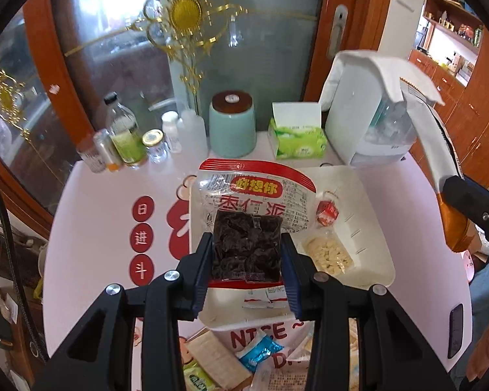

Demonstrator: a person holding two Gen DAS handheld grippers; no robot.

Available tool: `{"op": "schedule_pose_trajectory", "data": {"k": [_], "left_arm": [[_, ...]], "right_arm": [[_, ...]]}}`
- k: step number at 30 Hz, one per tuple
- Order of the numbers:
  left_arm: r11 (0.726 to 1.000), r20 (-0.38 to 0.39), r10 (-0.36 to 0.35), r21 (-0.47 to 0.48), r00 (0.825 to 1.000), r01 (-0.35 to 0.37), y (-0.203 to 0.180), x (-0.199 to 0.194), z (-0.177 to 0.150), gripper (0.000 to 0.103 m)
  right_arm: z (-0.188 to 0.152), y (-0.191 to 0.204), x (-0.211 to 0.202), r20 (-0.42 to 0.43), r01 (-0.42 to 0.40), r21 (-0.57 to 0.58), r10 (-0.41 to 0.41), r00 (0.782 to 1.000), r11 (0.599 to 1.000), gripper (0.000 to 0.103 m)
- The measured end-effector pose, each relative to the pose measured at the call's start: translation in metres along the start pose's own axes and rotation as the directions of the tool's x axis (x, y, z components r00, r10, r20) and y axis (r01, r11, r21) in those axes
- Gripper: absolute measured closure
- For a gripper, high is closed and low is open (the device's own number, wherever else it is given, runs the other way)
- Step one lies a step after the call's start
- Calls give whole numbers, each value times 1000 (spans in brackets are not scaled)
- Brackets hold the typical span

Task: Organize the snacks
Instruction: 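Open the left tool over the tray while the right tool releases the orange bar, then withdraw both open tools from the tray back to the snack pile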

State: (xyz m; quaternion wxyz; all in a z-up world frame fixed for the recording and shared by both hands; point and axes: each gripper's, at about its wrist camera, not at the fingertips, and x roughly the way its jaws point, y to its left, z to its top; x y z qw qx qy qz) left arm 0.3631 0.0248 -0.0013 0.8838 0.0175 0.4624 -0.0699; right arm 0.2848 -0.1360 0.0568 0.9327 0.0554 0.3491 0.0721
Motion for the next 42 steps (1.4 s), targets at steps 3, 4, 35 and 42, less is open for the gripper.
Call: {"op": "schedule_pose_trajectory", "data": {"k": [3,4,35,42], "left_arm": [[1000,-24,-2,3,1000,2,-3,22,0,65],[1000,-32,4,6,999,-4,-4,31,1,65],[998,-68,56,17,996,-55,-8,16,-29,12],[999,-65,43,14,997,-42,-12,-7,-32,10]], "right_arm": [[-2,-3,22,-27,10,6,-10,1000,1000,71],[-2,-4,28,-34,12,7,-12,999,1000,71],[-37,-14,63,-182,-10,59,21,983,998,61],[-37,-11,40,-163,-28,50,36,986,998,61]]}}
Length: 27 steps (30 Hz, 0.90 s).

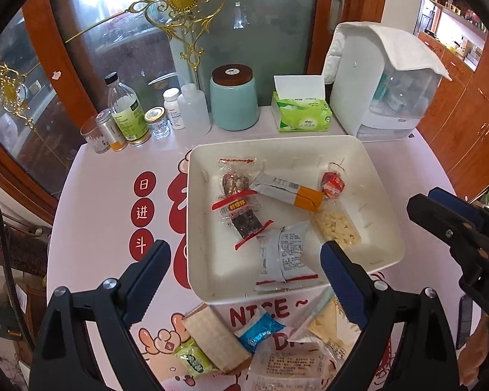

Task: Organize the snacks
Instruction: 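Withdraw both open tools from the tray back to the snack pile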

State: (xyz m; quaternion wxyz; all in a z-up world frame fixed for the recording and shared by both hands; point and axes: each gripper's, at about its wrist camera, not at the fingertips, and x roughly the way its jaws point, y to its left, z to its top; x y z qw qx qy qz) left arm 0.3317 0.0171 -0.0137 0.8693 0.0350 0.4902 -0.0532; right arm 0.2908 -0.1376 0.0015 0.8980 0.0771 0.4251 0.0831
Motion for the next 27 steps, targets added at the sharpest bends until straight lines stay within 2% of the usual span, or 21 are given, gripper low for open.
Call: {"op": "schedule_pose_trajectory", "data": {"k": [6,11,19,27], "left_arm": [[1000,7,7,-9,1000,-7,1,-25,-8,9],[1000,43,3,-7,999,-2,-1,-52,-22,9],[998,48,-53,23,997,52,-18,-75,-62,9],[989,-14,-71,129,997,72,-44,-68,-118,9]], "right_arm": [[-6,5,-25,27,-23,-11,24,999,1000,56],[-20,8,-51,58,-50,-30,51,997,998,42],[-64,0,-78,36,-67,-80,70,997,995,40],[-121,-20,-89,-15,-56,-131,55,998,990,40]]}}
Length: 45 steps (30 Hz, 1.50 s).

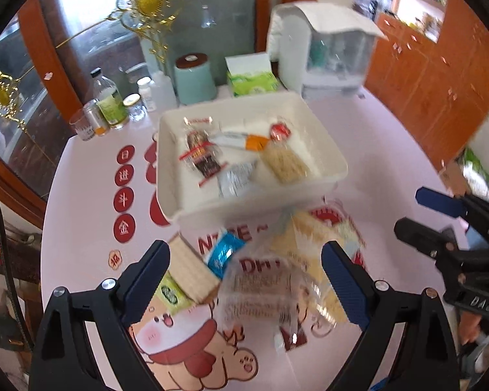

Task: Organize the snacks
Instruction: 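Withdraw both open tools from the tray back to the snack pile, then grasp the clear crumbly cake bag with the right tool while the left tool grasps the clear printed bag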

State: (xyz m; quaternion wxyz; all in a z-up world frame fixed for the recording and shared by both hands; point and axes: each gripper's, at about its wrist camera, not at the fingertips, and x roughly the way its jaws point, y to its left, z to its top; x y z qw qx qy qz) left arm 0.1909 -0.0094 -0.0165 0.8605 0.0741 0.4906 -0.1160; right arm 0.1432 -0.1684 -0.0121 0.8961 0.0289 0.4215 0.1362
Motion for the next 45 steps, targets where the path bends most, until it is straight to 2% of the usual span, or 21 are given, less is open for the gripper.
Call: {"op": "schedule_pose_trajectory", "data": {"k": [5,9,13,21,26,30,36,40,45], "left_arm": [[1000,-72,-8,21,997,9,-1,21,-31,9],[999,-152,-26,-27,988,22,10,48,-54,9],[997,-231,-47,-65,972,33,15,79,-73,9],[998,-306,-64,-32,950,56,-7,122,-86,9],[998,-339,-60,-7,939,61,-20,146,-84,9],[999,-338,-3,43,941,19,-25,159,-83,9],[999,-351,11,40,936,4,-22,176,-85,0],[999,-331,22,49,943,-6,-23,180,-83,0],[999,-300,35,39,953,-25,-25,181,-84,0]], "right_arm": [[-43,-12,10,-73,-2,25,4,997,1000,40],[-73,-17,26,-138,14,43,-8,990,999,40],[-96,-21,46,-198,33,68,-19,980,997,40],[-130,-15,86,-308,51,75,-26,951,996,40],[-141,-7,104,-355,55,63,-29,934,996,40],[-147,-3,114,-380,54,62,-26,925,997,40],[-150,-3,126,-396,71,56,-43,917,996,40],[-151,-4,134,-405,76,56,-47,913,996,40],[-153,7,138,-389,104,-9,-99,916,995,40]]}}
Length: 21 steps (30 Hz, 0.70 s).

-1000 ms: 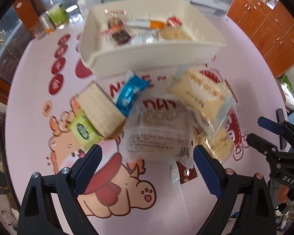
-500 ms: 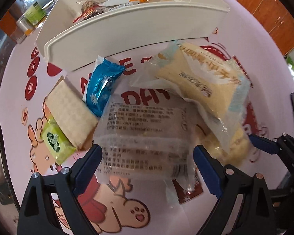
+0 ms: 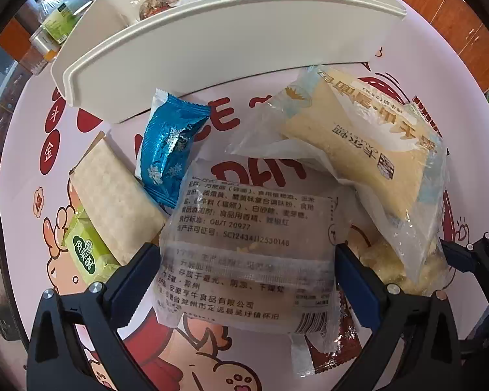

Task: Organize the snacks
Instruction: 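Grasp the clear crumbly cake bag with the right tool while the left tool grasps the clear printed bag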

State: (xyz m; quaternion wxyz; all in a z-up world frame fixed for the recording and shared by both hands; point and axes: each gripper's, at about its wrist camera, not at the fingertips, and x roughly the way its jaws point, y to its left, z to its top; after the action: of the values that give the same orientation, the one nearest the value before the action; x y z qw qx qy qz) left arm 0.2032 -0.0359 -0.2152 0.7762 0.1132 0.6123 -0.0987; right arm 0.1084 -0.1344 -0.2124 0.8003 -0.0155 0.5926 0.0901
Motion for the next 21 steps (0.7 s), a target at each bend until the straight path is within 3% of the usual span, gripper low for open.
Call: {"op": "schedule_pose_trajectory", "data": {"k": [2,6,15,21], "left_arm": [[1000,25,12,-4,1000,-12,-4,-1,-3,2],[999,68,6,-43,998,-3,-2,-10,-19,25],[986,68,-29,-164,997,40,16,-28,-56,31],[984,59,9,-176,998,1,22,-46,-99,31]], "right_arm": [[-1,5,0,8,22,-20,-22,1000,1000,43],[-5,7,-3,24,32,-34,-32,999,999,53],[-16,14,-14,38,26,-62,-24,999,998,65],[-35,16,-20,27,-5,-93,8,1000,996,66]]}}
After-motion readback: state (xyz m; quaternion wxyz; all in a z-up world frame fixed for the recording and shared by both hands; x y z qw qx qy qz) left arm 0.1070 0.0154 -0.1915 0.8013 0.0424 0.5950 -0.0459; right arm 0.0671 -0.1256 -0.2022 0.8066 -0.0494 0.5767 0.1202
